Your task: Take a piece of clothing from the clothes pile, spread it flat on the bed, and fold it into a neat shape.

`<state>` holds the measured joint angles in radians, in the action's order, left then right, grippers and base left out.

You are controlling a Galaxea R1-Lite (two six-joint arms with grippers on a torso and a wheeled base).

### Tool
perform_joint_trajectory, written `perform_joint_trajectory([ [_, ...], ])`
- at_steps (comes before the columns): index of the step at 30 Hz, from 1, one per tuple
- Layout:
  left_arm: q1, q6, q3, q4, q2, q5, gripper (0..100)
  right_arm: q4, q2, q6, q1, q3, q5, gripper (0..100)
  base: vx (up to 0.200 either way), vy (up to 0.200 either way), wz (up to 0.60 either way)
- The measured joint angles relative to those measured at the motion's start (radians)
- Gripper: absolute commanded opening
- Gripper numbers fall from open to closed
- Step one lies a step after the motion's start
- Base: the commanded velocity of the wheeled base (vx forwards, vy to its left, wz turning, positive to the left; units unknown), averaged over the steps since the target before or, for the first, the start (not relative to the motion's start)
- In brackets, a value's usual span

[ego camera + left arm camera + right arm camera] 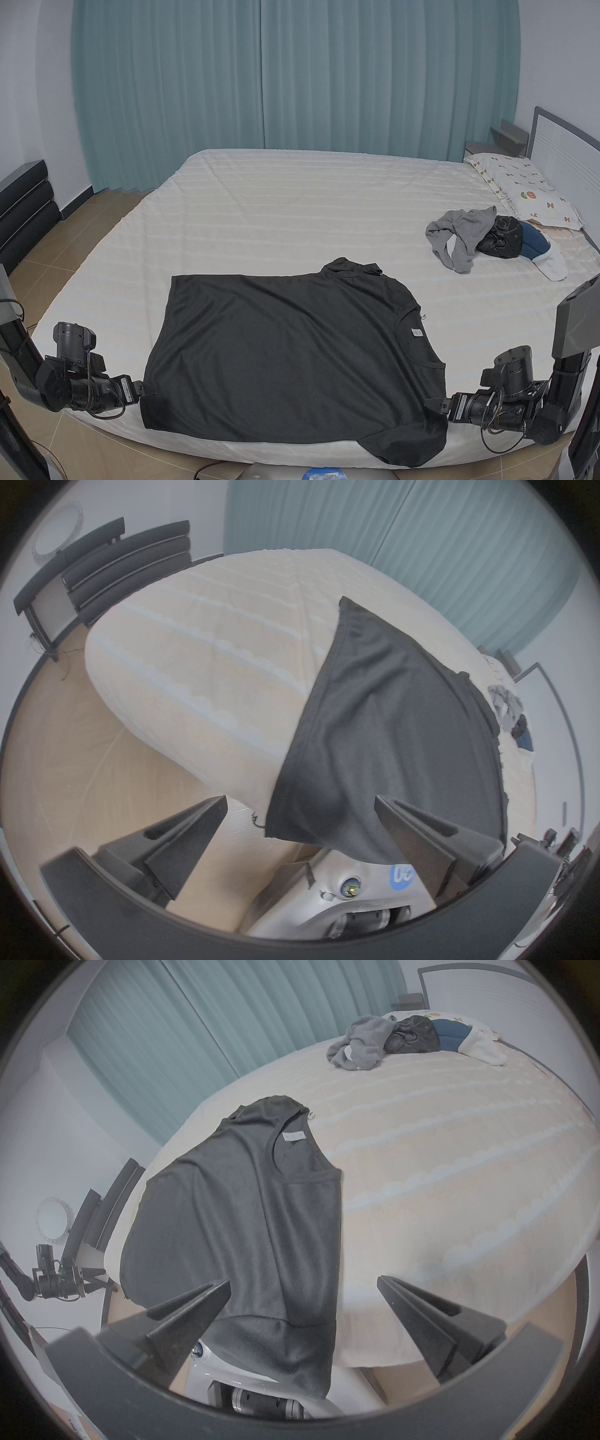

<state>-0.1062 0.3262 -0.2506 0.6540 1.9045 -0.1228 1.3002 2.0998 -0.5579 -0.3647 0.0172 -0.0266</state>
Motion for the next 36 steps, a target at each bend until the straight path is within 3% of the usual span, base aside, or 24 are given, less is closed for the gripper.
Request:
perform_joint_trajectory([
  [7, 0.002, 0.029, -0.01, -0.006, -0.029, -0.036, 100, 0.057, -0.007, -0.021, 0.038, 0.001, 0.009, 100, 0.0, 0.0, 0.0],
  [13, 0.0, 0.137, -0.052, -0.029, -0.033, -0.033, 100, 0.066, -0.008, -0.034, 0.068, 0.003, 0.049, 100, 0.0, 0.133, 0.0],
  [27, -0.001, 0.141, -0.078, -0.066, -0.034, -0.037, 100, 0.115, -0.009, -0.037, 0.087, 0.002, 0.056, 100, 0.0, 0.2, 0.0],
  [36, 0.002, 0.16, -0.089, -0.065, -0.034, -0.039, 100, 0.119, -0.01, -0.047, 0.089, 0.005, 0.056, 100, 0.0, 0.0, 0.0],
])
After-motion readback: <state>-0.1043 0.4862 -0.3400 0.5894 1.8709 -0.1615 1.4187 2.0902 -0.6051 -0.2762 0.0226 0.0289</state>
